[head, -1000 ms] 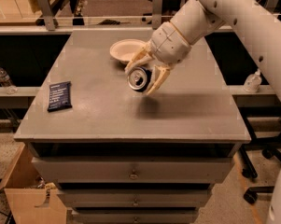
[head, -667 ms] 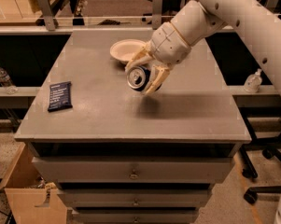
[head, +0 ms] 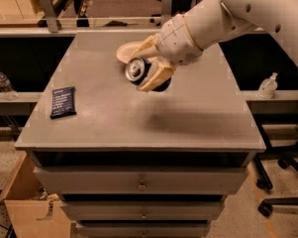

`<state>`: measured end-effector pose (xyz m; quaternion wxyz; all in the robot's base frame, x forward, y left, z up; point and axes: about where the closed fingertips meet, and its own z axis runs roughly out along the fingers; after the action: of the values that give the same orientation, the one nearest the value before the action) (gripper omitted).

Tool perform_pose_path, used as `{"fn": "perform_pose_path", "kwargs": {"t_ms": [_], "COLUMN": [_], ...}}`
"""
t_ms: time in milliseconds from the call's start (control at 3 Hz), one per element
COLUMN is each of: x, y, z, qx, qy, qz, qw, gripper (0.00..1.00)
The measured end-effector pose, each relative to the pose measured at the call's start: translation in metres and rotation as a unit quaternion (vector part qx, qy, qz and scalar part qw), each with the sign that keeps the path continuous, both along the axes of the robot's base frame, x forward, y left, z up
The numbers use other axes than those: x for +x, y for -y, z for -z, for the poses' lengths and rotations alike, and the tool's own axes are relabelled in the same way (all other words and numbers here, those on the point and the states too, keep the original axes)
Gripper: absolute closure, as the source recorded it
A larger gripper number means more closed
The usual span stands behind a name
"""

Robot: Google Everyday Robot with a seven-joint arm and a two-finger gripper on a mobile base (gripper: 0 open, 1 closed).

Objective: Place pepsi can upright

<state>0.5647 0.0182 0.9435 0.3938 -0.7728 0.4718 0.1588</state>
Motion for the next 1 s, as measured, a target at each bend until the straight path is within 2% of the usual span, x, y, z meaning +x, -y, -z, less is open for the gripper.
{"fn": "perform_pose_path", "kwargs": {"t_ms": [333,667,1000], "x": [0.012,0.021,0.026], "y": [-0.009,-0.017,-0.021], "z": [-0.016,-0.018,-0.02], "qx": [0.071,0.158,0.208], "qy": [0.013,0.008,-0.013], "qz": [0.041,0.054,0.071], "qw": [0.9966,0.9859,0.9754], "gripper": [1.0,1.0,1.0]}}
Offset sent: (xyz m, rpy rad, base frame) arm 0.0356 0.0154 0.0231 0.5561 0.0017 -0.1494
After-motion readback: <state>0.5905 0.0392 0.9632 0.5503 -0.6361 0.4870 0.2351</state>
